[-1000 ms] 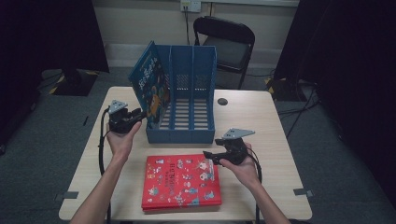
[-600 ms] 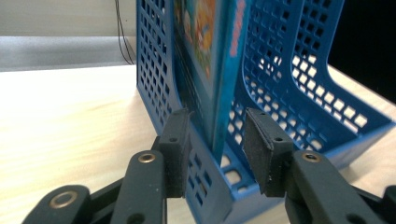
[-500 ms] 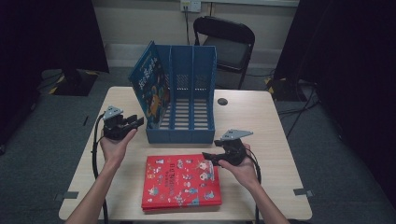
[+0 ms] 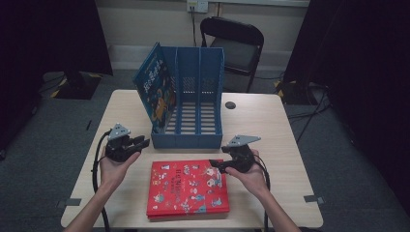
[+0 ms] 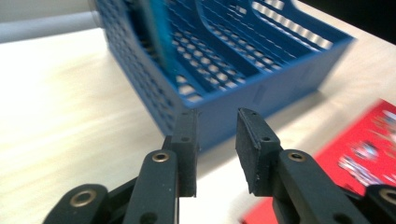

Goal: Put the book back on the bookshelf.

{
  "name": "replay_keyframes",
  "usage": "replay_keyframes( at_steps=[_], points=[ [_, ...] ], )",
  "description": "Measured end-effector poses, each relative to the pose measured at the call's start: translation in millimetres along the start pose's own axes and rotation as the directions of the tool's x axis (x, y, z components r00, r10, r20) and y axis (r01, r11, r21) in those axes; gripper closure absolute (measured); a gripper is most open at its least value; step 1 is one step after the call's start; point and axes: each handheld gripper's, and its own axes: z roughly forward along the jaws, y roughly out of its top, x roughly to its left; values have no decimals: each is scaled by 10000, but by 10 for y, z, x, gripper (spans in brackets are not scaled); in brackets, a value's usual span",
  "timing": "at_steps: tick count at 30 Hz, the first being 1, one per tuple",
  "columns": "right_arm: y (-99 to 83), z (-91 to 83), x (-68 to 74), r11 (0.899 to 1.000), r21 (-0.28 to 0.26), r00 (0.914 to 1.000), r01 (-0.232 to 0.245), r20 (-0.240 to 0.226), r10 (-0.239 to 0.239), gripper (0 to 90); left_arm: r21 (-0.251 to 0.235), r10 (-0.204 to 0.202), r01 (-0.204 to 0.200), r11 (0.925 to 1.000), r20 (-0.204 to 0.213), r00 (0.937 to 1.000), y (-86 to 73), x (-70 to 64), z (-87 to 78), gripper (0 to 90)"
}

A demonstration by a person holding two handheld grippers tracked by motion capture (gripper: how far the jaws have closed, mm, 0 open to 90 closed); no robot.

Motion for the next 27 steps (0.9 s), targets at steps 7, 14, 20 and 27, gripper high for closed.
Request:
replay_keyframes(
  at_steps=[7,14,20,27],
  points=[
    [-122,-54,16,9997,249,10000,19,62,-21,272,416,-21,-1,9991,533,9986,-223,-166,-73,609],
    [-309,13,26,9985,535,9999,-131,-38,133,271,962,-220,154,9952,676,9975,-364,-230,-45,541],
    [-379,104,31,9958,906,9999,-126,-75,134,271,1221,-606,476,9914,1055,9926,-458,-330,-10,513],
    [-416,134,43,9965,802,9997,-232,-86,240,253,1593,-113,-47,9872,989,9950,-553,-366,92,516]
  ],
)
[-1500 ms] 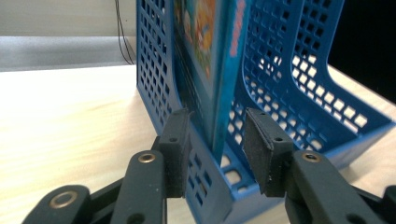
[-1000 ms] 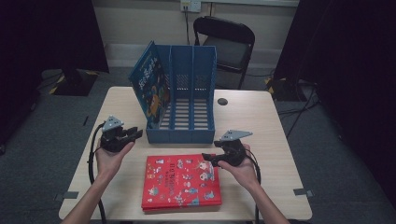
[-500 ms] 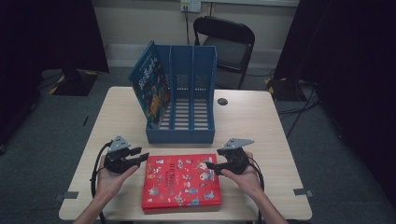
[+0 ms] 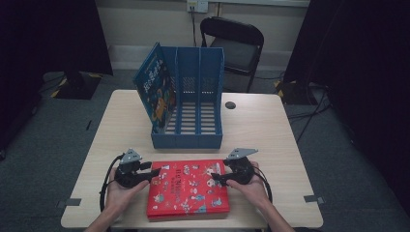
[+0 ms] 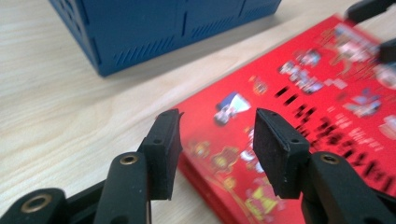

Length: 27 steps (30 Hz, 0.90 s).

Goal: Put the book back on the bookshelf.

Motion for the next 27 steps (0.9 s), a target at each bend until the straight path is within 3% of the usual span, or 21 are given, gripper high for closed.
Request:
replay_keyframes(
  at_steps=[1,5,8,11,14,20,24,25,26,27],
  points=[
    [-5,2,-4,10000,-14,10000,-43,-3,43,249,98,-116,115,9999,119,9999,-13,-6,23,516],
    [-16,8,-11,9999,-107,10000,-89,-39,89,242,231,278,-276,9994,-112,9995,-25,-29,45,487],
    [-14,16,-16,9999,-110,9999,-105,-46,104,228,170,-23,23,9999,-6,10000,-39,-13,51,483],
    [-8,27,-18,9999,-109,10000,-97,-24,97,219,11,266,-266,9996,13,9996,-58,-10,51,477],
    [-5,34,-7,9999,-160,10000,25,79,-24,211,187,182,-181,9997,-75,9998,-34,-23,54,482],
    [6,45,0,9999,-140,9999,36,157,-34,205,423,517,-514,9978,-73,9986,8,-18,51,498],
    [39,35,10,9999,157,9997,40,226,-44,204,261,803,-793,9965,-370,9961,26,-58,73,524],
    [46,33,13,9997,213,9997,89,241,-95,205,61,681,-686,9976,574,9960,38,-46,94,547],
    [51,32,12,9996,253,9996,98,253,-105,205,-15,413,-415,9991,1256,9912,45,-73,133,628],
    [54,33,10,9996,281,9997,86,233,-93,205,-19,651,-653,9979,1123,9915,58,-118,155,610]
  ],
)
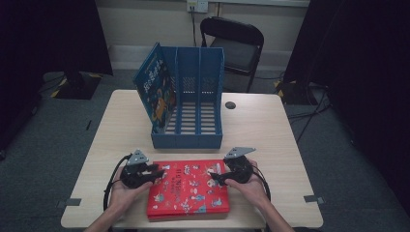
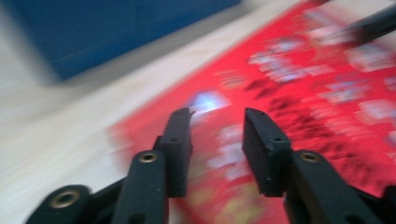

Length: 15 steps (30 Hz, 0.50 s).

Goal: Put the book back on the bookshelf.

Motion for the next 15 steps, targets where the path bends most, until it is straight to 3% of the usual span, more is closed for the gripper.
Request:
replay_keyframes(
  at_steps=[2,4,6,9,15],
  points=[
    [9,-2,-8,10000,54,10000,35,-10,-35,215,261,865,-851,9960,-571,9946,65,-136,84,603],
    [14,-13,-11,10000,43,10000,67,41,-67,247,217,480,-469,9987,-512,9975,87,-191,122,537],
    [14,-27,-11,9999,15,9998,161,97,-161,251,261,828,-813,9963,-613,9947,79,-199,116,512],
    [21,-19,-30,9999,-67,9998,144,128,-143,250,165,256,-250,9996,-359,9990,69,-157,93,507],
    [93,89,-44,9993,-219,9995,291,90,-290,195,185,452,-440,9989,-694,9966,47,-137,68,506]
  ],
)
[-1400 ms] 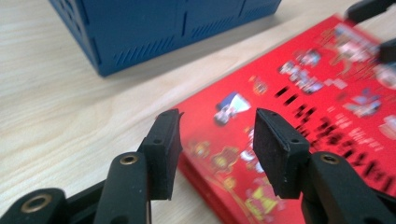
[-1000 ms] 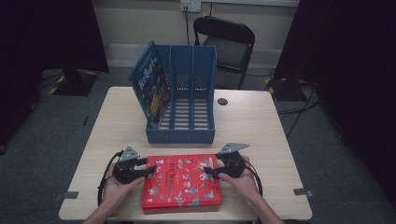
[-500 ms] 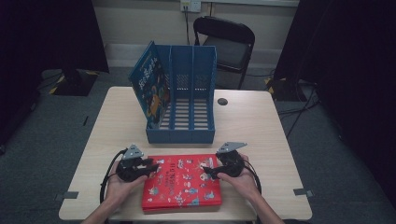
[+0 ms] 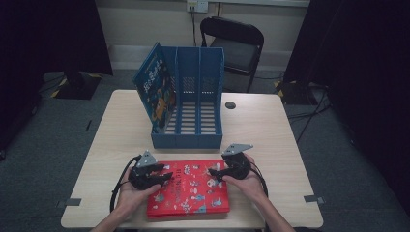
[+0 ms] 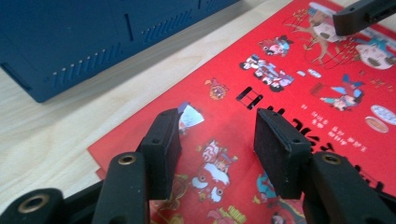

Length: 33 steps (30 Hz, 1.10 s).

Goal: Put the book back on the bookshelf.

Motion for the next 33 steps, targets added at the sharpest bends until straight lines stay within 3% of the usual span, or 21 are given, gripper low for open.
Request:
replay_keyframes(
  at_steps=[3,6,7,10,12,16,18,19,23,33],
  points=[
    [34,75,-15,10000,38,9998,14,-219,-13,180,0,2,-2,10000,-41,10000,-2,-4,-1,503],
    [55,54,32,9991,-46,9990,432,-130,-433,301,30,-80,80,10000,-151,9999,-8,19,-17,481],
    [62,41,53,9978,-52,9978,664,-3,-664,312,19,-142,142,9999,-190,9997,-14,33,-25,472],
    [56,28,92,9959,44,9957,906,-211,-905,328,90,-382,386,9992,-359,9986,-33,99,-87,437],
    [46,16,122,9955,79,9952,948,-235,-946,338,14,-695,696,9976,-412,9967,-64,143,-118,432],
    [15,-14,136,9951,86,9945,988,-372,-984,339,135,-772,779,9969,-474,9959,-102,217,-137,425],
    [-5,-38,146,9952,113,9945,977,-397,-972,340,123,-816,821,9965,-364,9960,-104,206,-122,425],
    [-18,-53,155,9950,126,9943,991,-398,-985,341,228,-644,652,9976,-334,9974,-100,188,-113,425],
    [-91,-130,217,9950,114,9945,996,-346,-992,345,124,-960,964,9953,-245,9951,-97,184,-82,417],
    [-257,-329,281,9962,309,9936,819,-809,-792,353,184,-549,549,9983,-12,9985,-20,154,3,455]
  ],
)
